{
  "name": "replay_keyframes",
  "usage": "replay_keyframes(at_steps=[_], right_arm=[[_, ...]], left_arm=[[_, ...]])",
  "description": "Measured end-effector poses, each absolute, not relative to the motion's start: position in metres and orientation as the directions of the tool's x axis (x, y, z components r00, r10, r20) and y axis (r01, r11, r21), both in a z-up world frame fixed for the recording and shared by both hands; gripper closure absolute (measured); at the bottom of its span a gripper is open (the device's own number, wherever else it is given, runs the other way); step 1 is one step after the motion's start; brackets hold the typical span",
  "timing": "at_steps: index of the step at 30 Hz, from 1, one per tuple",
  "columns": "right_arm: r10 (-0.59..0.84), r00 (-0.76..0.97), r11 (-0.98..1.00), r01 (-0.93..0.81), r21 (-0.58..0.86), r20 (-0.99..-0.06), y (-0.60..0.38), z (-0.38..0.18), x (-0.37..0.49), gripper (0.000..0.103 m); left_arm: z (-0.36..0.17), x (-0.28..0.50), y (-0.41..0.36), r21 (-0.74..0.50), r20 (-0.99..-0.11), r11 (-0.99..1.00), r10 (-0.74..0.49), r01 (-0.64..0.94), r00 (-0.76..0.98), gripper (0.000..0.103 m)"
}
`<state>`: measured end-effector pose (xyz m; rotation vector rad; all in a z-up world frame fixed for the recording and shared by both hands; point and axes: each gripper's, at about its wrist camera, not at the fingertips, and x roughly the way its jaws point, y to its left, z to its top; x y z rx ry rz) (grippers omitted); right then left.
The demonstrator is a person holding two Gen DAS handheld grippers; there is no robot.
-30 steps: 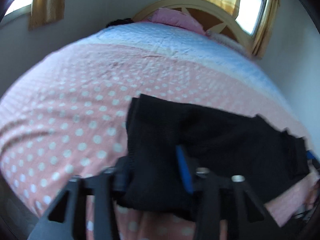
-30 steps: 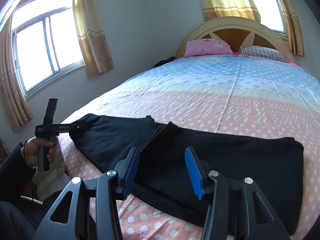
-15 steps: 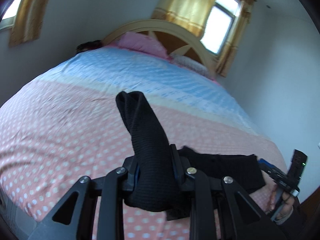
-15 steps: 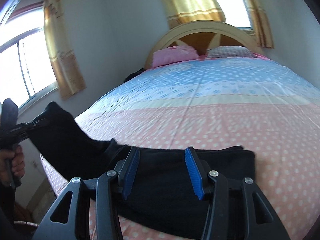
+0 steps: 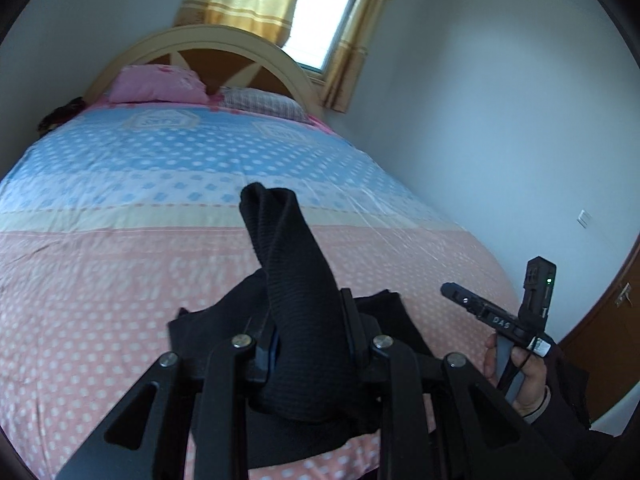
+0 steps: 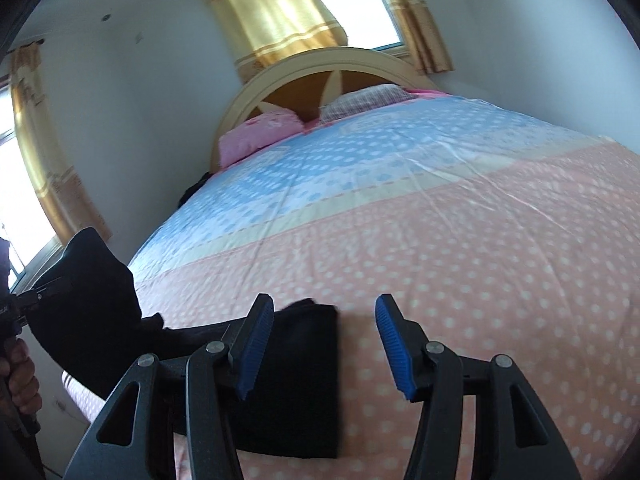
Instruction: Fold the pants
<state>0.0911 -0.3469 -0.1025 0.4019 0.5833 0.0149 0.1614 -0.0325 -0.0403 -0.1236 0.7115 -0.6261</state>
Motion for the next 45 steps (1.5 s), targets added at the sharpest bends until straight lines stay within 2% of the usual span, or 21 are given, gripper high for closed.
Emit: replay_keyframes(at_steps=[7, 15, 24, 27, 28, 30, 36, 39, 41, 45], right_arm=[[0.083, 0.831, 0.897, 0.179, 0.405, -0.551, -0.373, -0.12, 0.088, 0.048], [0.118, 0.817, 0.905, 0.144, 0.399, -0.564, -0.361, -0.131, 0.095, 0.048], [0.163, 0.806, 0.864, 0.161, 0.477, -0.568, -0.371, -0.148, 0.097, 0.048], [0.18, 0.813, 0.842, 0.164, 0.514, -0.553, -0.379, -0.151, 0.096, 0.048], [0.191, 0.816, 0.831, 0.161, 0.532, -0.545, -0.381, -0.151, 0.096, 0.048], [0.218, 0.819, 0.815, 0.147, 0.56, -0.532, -0.382, -0.151, 0.096, 0.048], [0.345, 0.802, 0.795, 0.026, 0.606, -0.487, -0.36, -0.141, 0.099, 0.034], [0.382, 0.786, 0.804, -0.023, 0.594, -0.486, -0.344, -0.134, 0.099, 0.032], [0.41, 0.74, 0.818, -0.039, 0.574, -0.534, -0.325, -0.134, 0.105, 0.032], [0.4, 0.722, 0.84, -0.043, 0.54, -0.564, -0.31, -0.133, 0.108, 0.032]], left_arm=[[-0.06, 0.171, -0.116, -0.262, -0.648, 0.782, -0.576, 0.565, 0.498, 0.078], [-0.107, 0.177, -0.178, -0.163, -0.744, 0.777, -0.501, 0.608, 0.442, 0.078], [-0.135, 0.166, -0.223, -0.048, -0.775, 0.779, -0.424, 0.625, 0.469, 0.077], [-0.134, 0.157, -0.229, -0.024, -0.772, 0.766, -0.422, 0.642, 0.475, 0.067], [-0.133, 0.157, -0.229, -0.028, -0.767, 0.759, -0.433, 0.651, 0.473, 0.061], [-0.125, 0.149, -0.224, -0.057, -0.743, 0.737, -0.482, 0.674, 0.464, 0.055], [-0.105, 0.128, -0.199, -0.028, -0.667, 0.745, -0.511, 0.667, 0.543, 0.03], [-0.106, 0.131, -0.174, 0.001, -0.649, 0.794, -0.462, 0.608, 0.605, 0.028], [-0.109, 0.136, -0.153, 0.028, -0.637, 0.839, -0.404, 0.543, 0.656, 0.028], [-0.114, 0.151, -0.112, 0.059, -0.627, 0.908, -0.29, 0.415, 0.723, 0.028]])
